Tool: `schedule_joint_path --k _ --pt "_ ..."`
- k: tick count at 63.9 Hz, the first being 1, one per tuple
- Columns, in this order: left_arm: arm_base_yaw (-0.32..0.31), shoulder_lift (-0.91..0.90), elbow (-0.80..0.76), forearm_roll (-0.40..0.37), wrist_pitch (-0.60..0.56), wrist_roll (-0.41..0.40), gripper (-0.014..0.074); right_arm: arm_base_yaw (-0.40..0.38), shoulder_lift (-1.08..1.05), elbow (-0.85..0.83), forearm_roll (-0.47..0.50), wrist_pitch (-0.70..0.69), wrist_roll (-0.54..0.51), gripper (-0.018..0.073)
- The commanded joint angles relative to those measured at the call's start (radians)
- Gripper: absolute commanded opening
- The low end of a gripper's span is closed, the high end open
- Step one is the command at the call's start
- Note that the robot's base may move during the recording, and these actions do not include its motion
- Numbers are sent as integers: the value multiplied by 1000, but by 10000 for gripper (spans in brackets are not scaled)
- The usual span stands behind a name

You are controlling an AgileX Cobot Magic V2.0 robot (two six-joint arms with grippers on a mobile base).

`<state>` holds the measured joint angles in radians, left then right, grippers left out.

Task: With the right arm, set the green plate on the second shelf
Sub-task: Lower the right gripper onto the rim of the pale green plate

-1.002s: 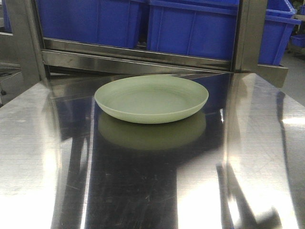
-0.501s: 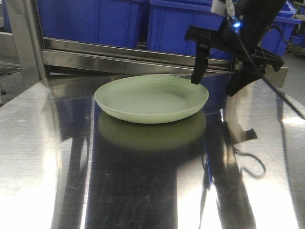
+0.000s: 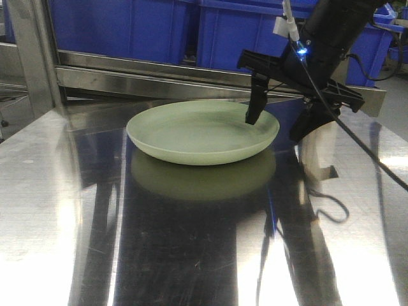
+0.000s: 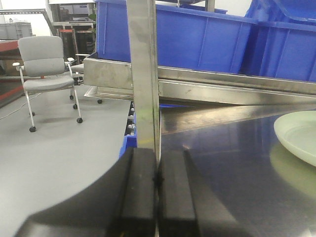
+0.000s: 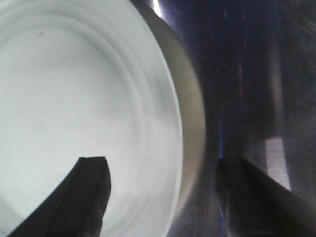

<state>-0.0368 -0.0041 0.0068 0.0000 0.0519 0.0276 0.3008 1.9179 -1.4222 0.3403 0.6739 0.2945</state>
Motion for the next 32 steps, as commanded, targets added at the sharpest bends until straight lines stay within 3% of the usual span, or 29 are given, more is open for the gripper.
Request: schedule_joint_path --k 1,5,10,21,32 --pt "-3 -16 40 0 -80 -2 130 -1 -43 -37 27 -48 -8 561" --pt "-3 -16 40 0 -80 -2 130 -1 -38 -37 28 -49 -8 537" --pt "-3 -16 40 0 -80 -2 130 -1 -38 -37 28 -49 -8 440" --pt "-3 -16 40 0 -80 -2 130 -1 -38 -37 28 -50 -8 36" --pt "-3 -16 40 0 -80 -2 130 -9 -40 -37 27 -57 -8 55"
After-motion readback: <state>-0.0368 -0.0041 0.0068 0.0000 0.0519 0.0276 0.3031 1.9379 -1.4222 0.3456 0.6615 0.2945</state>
